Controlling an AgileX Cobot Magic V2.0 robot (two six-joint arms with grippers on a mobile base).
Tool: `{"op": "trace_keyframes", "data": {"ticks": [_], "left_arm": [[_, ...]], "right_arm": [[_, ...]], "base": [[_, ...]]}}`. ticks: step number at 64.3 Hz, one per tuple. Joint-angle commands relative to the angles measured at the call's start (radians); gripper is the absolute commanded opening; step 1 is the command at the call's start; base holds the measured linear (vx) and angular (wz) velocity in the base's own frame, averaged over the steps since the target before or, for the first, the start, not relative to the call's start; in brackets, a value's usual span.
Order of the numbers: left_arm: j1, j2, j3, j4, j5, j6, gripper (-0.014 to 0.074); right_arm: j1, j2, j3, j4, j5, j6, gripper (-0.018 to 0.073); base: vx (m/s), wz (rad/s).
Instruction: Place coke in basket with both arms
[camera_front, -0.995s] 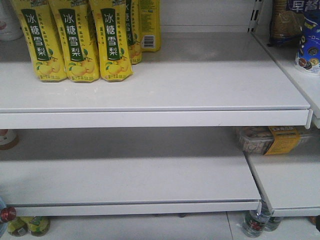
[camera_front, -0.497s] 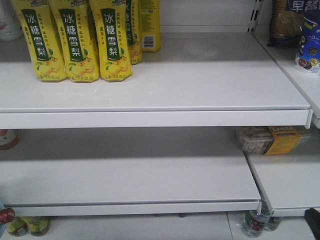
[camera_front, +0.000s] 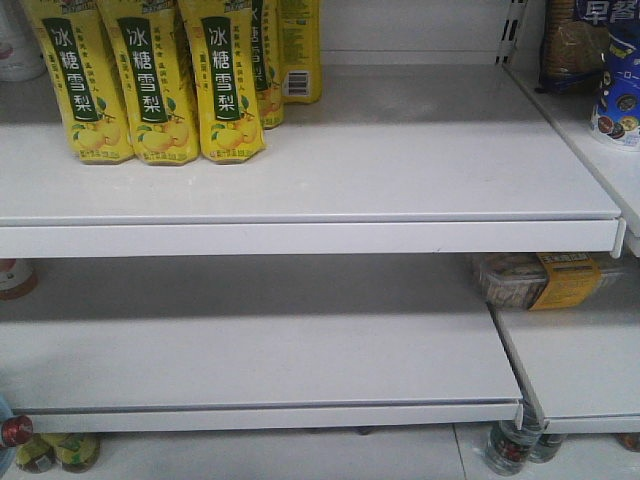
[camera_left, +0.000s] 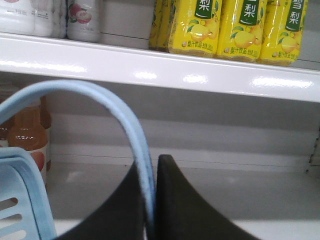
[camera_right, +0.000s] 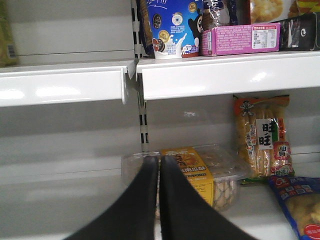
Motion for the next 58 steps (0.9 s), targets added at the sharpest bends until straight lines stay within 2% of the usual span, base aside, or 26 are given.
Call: {"op": "trace_keyframes", "data": {"ticks": [1, 11, 21, 58], "left_arm": [[0.000, -0.021, -0.032, 0.038, -0.155, 0.042, -0.0006], [0.000, -0.021, -0.032, 0.038, -0.155, 0.042, -0.0006], [0.000, -0.021, -0.032, 0.038, -0.155, 0.042, -0.0006], [0.000, -0.021, -0.032, 0.038, -0.155, 0.042, -0.0006]], "right_arm": [[-0.006, -0.014, 0.008, -0.061, -0.105, 0.040, -0.0006], [-0.006, -0.014, 0.008, -0.176, -0.150, 0.105, -0.0006], [-0.006, -0.014, 0.008, -0.176, -0.157, 0.150, -0.0006], [-0.006, -0.013, 0.008, -0.176, -0.158, 0.138, -0.0006]], "base": [[0.00, 0.00], [0.00, 0.00], [0.00, 0.00], [0.00, 0.00]]}}
